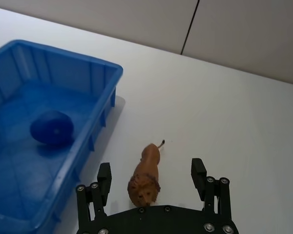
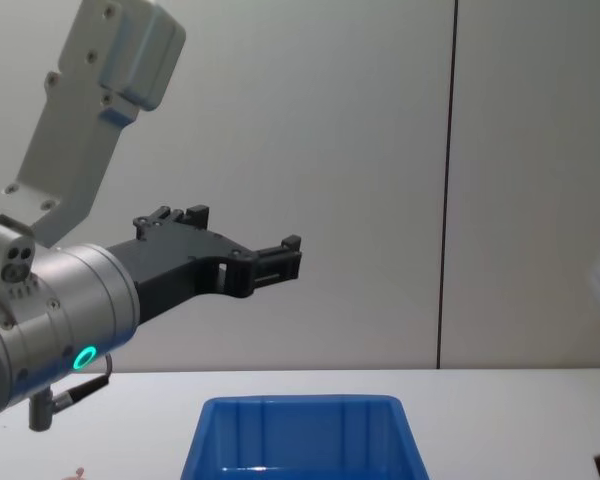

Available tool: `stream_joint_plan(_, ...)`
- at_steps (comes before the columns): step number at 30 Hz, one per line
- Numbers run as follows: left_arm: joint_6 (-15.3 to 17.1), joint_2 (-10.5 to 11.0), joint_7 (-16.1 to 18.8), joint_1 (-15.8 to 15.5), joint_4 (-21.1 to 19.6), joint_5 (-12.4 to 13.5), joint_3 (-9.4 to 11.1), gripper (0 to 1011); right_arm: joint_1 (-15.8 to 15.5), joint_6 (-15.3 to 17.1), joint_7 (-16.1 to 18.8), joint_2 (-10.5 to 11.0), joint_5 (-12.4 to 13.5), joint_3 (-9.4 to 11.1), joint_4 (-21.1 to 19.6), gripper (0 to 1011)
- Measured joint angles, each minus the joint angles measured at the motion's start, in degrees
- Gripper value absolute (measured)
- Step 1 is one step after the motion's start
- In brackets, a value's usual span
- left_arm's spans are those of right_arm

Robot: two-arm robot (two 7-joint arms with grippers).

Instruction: Pick up the two dolls from the table and place them into the box.

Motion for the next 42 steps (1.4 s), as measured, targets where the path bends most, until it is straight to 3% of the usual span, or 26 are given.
stream_joint_plan(13, 0.0, 0.0, 0.0, 0.0, 0.0, 0.0, 0.0, 1001, 1.0, 0.9, -0.2, -0.5, 0.8, 1.0, 4.0, 1004)
stream_joint_plan(21, 0.0, 0.0, 0.0, 0.0, 0.0, 0.0, 0.0, 1001, 1.9, 0.5, 0.2, -1.2, 1.5, 1.4, 6.3, 836)
stream_joint_plan(31, 0.0, 0.0, 0.0, 0.0, 0.0, 0.0, 0.0, 1001, 2.4, -1.9, 0.6, -1.9, 2.8, 1.7, 7.3, 490)
stream_joint_plan(35, 0.0, 0.0, 0.0, 0.0, 0.0, 0.0, 0.0, 1001, 2.5, -2.8, 0.6, -2.1, 2.9, 1.8, 7.3, 429)
stream_joint_plan(42, 0.0, 0.0, 0.0, 0.0, 0.0, 0.0, 0.0, 1001, 2.6, -4.9, 0.6, -2.5, 2.4, 1.7, 7.0, 429)
